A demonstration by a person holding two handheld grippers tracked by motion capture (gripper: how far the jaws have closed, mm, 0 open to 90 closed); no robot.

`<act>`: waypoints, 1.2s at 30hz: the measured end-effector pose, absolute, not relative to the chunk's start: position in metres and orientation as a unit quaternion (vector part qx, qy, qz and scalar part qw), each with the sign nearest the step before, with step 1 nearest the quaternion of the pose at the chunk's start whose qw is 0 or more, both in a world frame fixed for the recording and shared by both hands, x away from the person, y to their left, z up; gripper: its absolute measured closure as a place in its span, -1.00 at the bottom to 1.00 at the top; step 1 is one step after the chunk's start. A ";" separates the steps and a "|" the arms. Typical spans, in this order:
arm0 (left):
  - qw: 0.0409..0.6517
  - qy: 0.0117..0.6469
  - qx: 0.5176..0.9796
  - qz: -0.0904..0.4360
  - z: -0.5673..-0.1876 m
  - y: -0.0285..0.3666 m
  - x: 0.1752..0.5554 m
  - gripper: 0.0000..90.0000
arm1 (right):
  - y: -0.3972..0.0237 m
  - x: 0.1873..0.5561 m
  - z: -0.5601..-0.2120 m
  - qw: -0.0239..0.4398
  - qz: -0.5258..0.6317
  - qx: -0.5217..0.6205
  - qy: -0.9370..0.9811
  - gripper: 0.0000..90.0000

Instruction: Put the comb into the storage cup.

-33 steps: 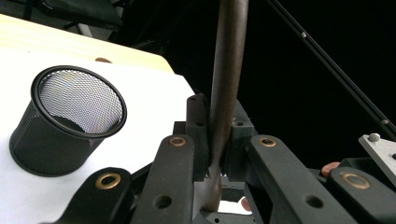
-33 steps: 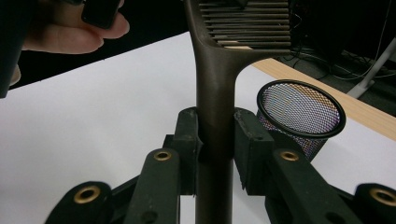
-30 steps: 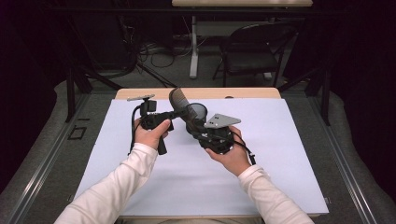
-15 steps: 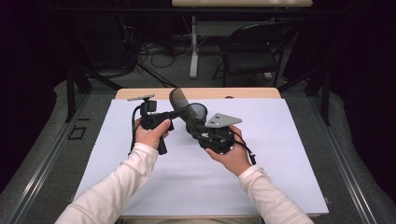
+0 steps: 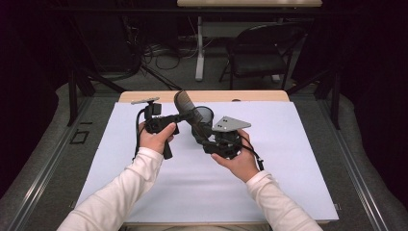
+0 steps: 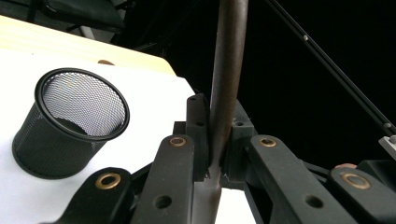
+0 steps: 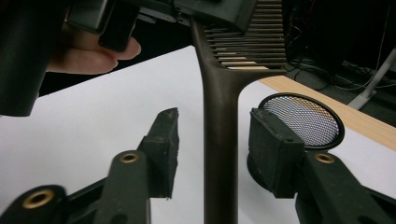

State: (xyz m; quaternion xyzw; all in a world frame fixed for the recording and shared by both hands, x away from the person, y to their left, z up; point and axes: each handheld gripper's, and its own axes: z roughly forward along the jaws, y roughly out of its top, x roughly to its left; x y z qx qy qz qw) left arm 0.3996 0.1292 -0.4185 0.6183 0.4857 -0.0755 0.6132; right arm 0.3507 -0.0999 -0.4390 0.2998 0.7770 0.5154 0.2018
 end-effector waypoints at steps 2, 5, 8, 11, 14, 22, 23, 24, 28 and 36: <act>0.614 0.486 0.618 -0.074 -0.418 0.130 0.400 0.87 | -0.100 0.351 -0.439 0.201 0.516 0.301 0.777 0.12; 0.614 0.486 0.617 -0.071 -0.418 0.130 0.400 0.87 | -0.101 0.352 -0.438 0.196 0.517 0.305 0.776 0.06; 0.615 0.486 0.617 -0.070 -0.418 0.131 0.400 0.87 | -0.101 0.351 -0.438 0.191 0.519 0.308 0.774 0.00; 0.617 0.485 0.616 -0.068 -0.417 0.131 0.400 0.87 | -0.101 0.350 -0.437 0.192 0.521 0.308 0.772 -0.07; 0.619 0.484 0.615 -0.062 -0.417 0.132 0.400 0.87 | -0.102 0.350 -0.436 0.189 0.525 0.308 0.771 -0.17; 0.621 0.482 0.616 -0.056 -0.416 0.134 0.400 0.87 | -0.101 0.348 -0.433 0.198 0.523 0.310 0.769 -0.43; 0.621 0.482 0.616 -0.056 -0.416 0.134 0.400 0.87 | -0.101 0.348 -0.433 0.198 0.524 0.311 0.768 -0.45; 0.620 0.482 0.616 -0.055 -0.416 0.134 0.400 0.87 | -0.102 0.348 -0.432 0.199 0.526 0.312 0.766 -0.49; 0.621 0.483 0.616 -0.053 -0.416 0.136 0.401 0.87 | -0.103 0.348 -0.430 0.198 0.532 0.318 0.759 -0.53; 0.621 0.482 0.615 -0.051 -0.415 0.138 0.402 0.87 | -0.106 0.348 -0.428 0.197 0.535 0.327 0.754 -0.59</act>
